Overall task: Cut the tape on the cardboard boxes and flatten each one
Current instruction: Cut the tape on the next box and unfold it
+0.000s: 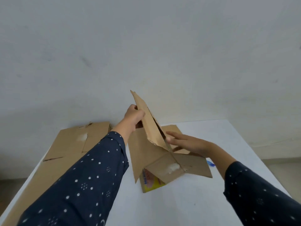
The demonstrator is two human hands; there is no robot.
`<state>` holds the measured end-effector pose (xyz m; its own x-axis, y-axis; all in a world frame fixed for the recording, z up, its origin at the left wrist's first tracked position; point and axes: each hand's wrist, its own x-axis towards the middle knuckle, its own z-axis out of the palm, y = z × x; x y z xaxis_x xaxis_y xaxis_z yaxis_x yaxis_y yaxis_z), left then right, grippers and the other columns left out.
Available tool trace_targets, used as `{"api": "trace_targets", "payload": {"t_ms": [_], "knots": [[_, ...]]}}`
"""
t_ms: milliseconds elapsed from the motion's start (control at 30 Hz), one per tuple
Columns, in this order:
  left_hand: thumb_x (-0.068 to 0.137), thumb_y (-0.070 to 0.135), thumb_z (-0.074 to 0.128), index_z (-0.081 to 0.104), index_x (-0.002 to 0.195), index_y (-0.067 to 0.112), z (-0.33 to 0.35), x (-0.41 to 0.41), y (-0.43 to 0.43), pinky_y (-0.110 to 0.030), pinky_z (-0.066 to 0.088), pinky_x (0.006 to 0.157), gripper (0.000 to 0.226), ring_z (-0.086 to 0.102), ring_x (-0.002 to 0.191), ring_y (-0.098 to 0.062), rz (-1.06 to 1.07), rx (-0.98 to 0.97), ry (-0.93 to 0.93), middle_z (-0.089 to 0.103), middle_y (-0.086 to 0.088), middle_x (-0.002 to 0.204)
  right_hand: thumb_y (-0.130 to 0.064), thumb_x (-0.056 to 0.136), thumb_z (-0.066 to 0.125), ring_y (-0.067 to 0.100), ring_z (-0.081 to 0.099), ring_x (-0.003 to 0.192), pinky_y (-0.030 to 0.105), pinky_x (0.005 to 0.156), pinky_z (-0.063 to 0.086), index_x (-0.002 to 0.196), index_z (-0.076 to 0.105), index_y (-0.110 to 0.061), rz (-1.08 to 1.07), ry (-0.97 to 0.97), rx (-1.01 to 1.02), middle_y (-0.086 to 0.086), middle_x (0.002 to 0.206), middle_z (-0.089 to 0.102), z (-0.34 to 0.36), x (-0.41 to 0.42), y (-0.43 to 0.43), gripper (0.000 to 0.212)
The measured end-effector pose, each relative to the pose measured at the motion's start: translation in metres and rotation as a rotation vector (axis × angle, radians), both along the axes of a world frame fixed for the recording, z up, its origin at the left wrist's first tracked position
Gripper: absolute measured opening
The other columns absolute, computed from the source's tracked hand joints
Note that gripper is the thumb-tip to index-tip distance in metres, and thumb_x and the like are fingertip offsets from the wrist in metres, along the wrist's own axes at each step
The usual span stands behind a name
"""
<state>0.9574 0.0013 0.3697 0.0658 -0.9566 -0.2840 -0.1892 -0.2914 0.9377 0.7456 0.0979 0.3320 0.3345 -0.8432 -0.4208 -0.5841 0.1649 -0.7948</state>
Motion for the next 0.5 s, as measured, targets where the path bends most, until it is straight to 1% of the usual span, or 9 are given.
{"api": "trace_targets", "payload": {"t_ms": [67, 167, 233, 267, 300, 333, 400, 433, 500], "knots": [[0.099, 0.005, 0.050, 0.049, 0.119, 0.013, 0.001, -0.018, 0.002, -0.035, 0.058, 0.066, 0.021, 0.064, 0.088, -0.023, -0.034, 0.007, 0.025, 0.063, -0.011, 0.108, -0.069, 0.086, 0.047, 0.007, 0.041, 0.124, 0.022, 0.089, 0.040, 0.156, 0.005, -0.042, -0.059, -0.102, -0.104, -0.015, 0.144, 0.035, 0.005, 0.016, 0.001, 0.086], [0.103, 0.014, 0.050, 0.052, 0.125, 0.015, 0.002, -0.042, 0.006, -0.034, 0.059, 0.065, 0.022, 0.067, 0.087, -0.022, -0.082, 0.024, 0.100, 0.066, -0.009, 0.106, -0.078, 0.076, 0.059, 0.013, 0.033, 0.138, 0.038, 0.111, 0.035, 0.152, -0.005, -0.051, -0.148, -0.131, -0.195, -0.014, 0.152, 0.027, 0.007, 0.033, -0.006, 0.103], [0.105, 0.026, 0.048, 0.055, 0.121, 0.018, -0.001, -0.051, 0.007, -0.040, 0.061, 0.080, 0.019, 0.069, 0.093, -0.025, -0.124, 0.055, 0.178, 0.068, -0.008, 0.106, -0.079, 0.068, 0.059, 0.024, 0.036, 0.139, 0.049, 0.112, 0.036, 0.146, -0.004, -0.063, -0.218, -0.086, -0.193, -0.007, 0.158, 0.026, 0.003, 0.037, -0.013, 0.101], [0.105, 0.036, 0.047, 0.058, 0.121, 0.018, -0.005, -0.053, 0.007, -0.043, 0.060, 0.087, 0.027, 0.069, 0.098, -0.027, -0.132, 0.075, 0.194, 0.069, -0.007, 0.110, -0.079, 0.067, 0.057, 0.027, 0.039, 0.136, 0.050, 0.110, 0.038, 0.144, -0.002, -0.066, -0.245, -0.051, -0.194, -0.004, 0.156, 0.029, -0.001, 0.035, -0.016, 0.098], [0.104, 0.046, 0.045, 0.059, 0.127, 0.018, -0.013, -0.053, 0.005, -0.044, 0.057, 0.093, 0.038, 0.067, 0.106, -0.028, -0.124, 0.081, 0.149, 0.068, -0.005, 0.118, -0.079, 0.067, 0.054, 0.028, 0.044, 0.131, 0.050, 0.108, 0.040, 0.143, -0.001, -0.066, -0.260, -0.015, -0.202, -0.001, 0.154, 0.032, -0.004, 0.033, -0.018, 0.095], [0.103, 0.051, 0.042, 0.056, 0.135, 0.020, -0.022, -0.051, 0.003, -0.046, 0.053, 0.100, 0.047, 0.062, 0.116, -0.029, -0.106, 0.074, 0.030, 0.063, -0.003, 0.129, -0.079, 0.068, 0.052, 0.028, 0.047, 0.127, 0.049, 0.107, 0.042, 0.144, 0.000, -0.065, -0.265, 0.014, -0.216, 0.000, 0.151, 0.035, -0.006, 0.030, -0.018, 0.093], [0.101, 0.052, 0.040, 0.041, 0.149, 0.023, -0.049, -0.042, 0.000, -0.049, 0.040, 0.111, 0.056, 0.045, 0.135, -0.034, -0.066, 0.089, -0.202, 0.045, -0.006, 0.150, -0.071, 0.073, 0.053, 0.026, 0.048, 0.122, 0.047, 0.105, 0.043, 0.147, 0.002, -0.061, -0.279, 0.017, -0.233, 0.000, 0.147, 0.037, -0.010, 0.024, -0.015, 0.091], [0.100, 0.052, 0.042, 0.033, 0.154, 0.023, -0.064, -0.037, 0.000, -0.051, 0.035, 0.114, 0.062, 0.038, 0.140, -0.036, -0.042, 0.143, -0.252, 0.036, -0.010, 0.156, -0.066, 0.078, 0.054, 0.026, 0.048, 0.121, 0.046, 0.105, 0.043, 0.149, 0.002, -0.059, -0.294, 0.001, -0.232, 0.000, 0.145, 0.037, -0.013, 0.020, -0.015, 0.088], [0.100, 0.052, 0.045, 0.018, 0.159, 0.016, -0.093, -0.030, 0.006, -0.050, 0.033, 0.116, 0.074, 0.033, 0.144, -0.037, 0.011, 0.283, -0.220, 0.027, -0.014, 0.160, -0.053, 0.089, 0.054, 0.024, 0.048, 0.118, 0.043, 0.104, 0.043, 0.151, 0.002, -0.055, -0.312, -0.037, -0.229, -0.001, 0.139, 0.039, -0.015, 0.013, -0.014, 0.081]]}}
